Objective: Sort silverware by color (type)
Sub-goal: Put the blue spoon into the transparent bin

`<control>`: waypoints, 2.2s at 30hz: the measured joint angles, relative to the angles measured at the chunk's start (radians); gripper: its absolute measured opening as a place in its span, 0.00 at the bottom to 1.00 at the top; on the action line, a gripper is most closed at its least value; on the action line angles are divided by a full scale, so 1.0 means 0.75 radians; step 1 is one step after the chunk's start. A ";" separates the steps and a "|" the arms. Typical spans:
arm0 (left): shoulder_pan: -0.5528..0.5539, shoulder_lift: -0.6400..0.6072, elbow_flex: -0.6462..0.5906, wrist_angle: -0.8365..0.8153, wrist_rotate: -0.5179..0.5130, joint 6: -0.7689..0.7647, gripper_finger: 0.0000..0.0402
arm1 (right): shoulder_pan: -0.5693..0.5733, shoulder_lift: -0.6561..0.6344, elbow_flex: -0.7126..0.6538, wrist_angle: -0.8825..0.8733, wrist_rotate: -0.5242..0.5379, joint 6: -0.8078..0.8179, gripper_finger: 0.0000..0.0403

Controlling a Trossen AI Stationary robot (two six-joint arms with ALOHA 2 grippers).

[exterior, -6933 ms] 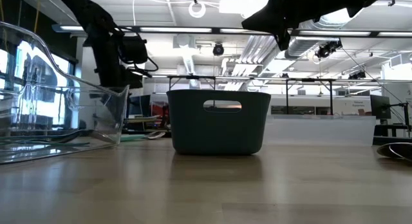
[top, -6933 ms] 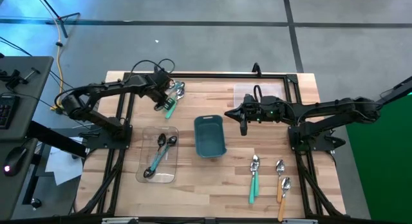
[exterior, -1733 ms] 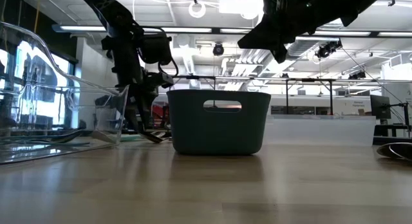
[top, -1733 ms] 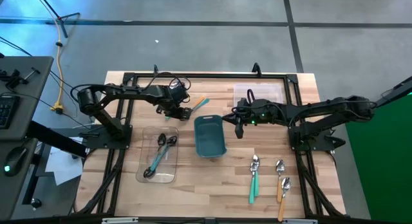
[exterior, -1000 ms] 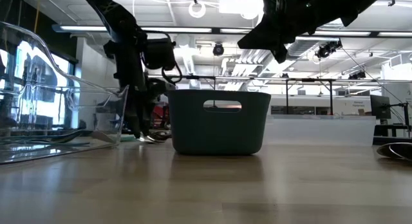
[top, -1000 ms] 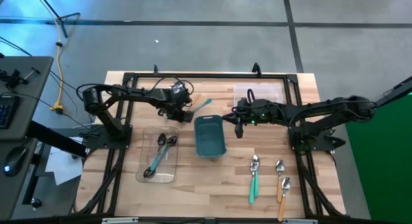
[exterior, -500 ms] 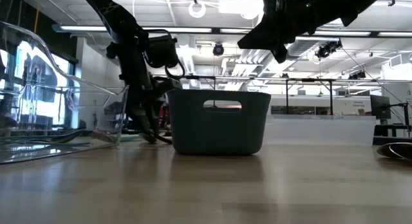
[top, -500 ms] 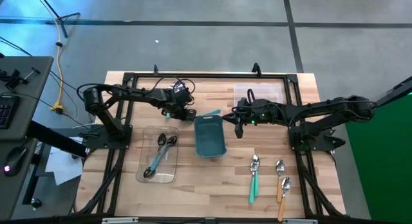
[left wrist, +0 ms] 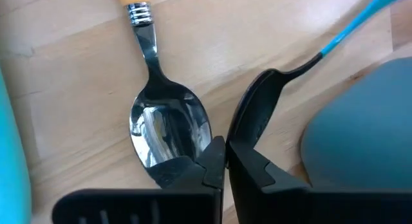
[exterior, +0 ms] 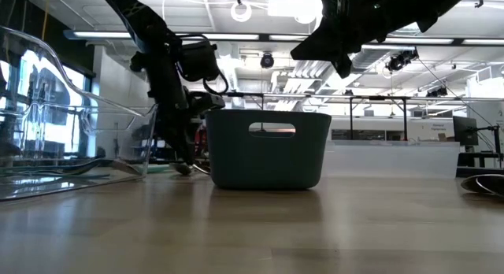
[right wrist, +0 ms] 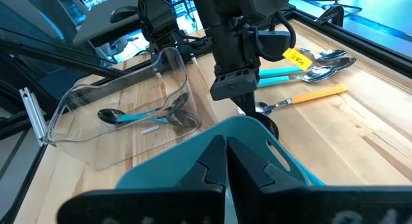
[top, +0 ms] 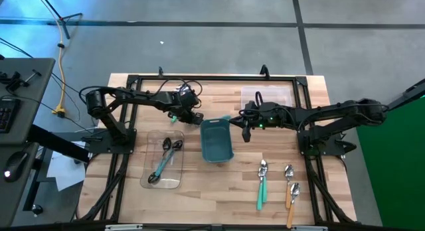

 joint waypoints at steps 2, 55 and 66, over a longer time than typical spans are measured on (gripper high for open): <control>0.002 -0.016 0.000 -0.008 -0.003 0.011 0.01 | 0.000 0.000 0.000 0.000 0.000 0.000 0.00; -0.416 -0.894 -0.139 0.737 -0.731 0.341 0.00 | -0.001 0.244 0.457 0.503 0.256 -0.118 0.46; -0.467 -0.902 -0.474 1.537 -0.748 0.317 0.00 | -0.025 0.259 0.511 0.522 0.199 -0.163 0.46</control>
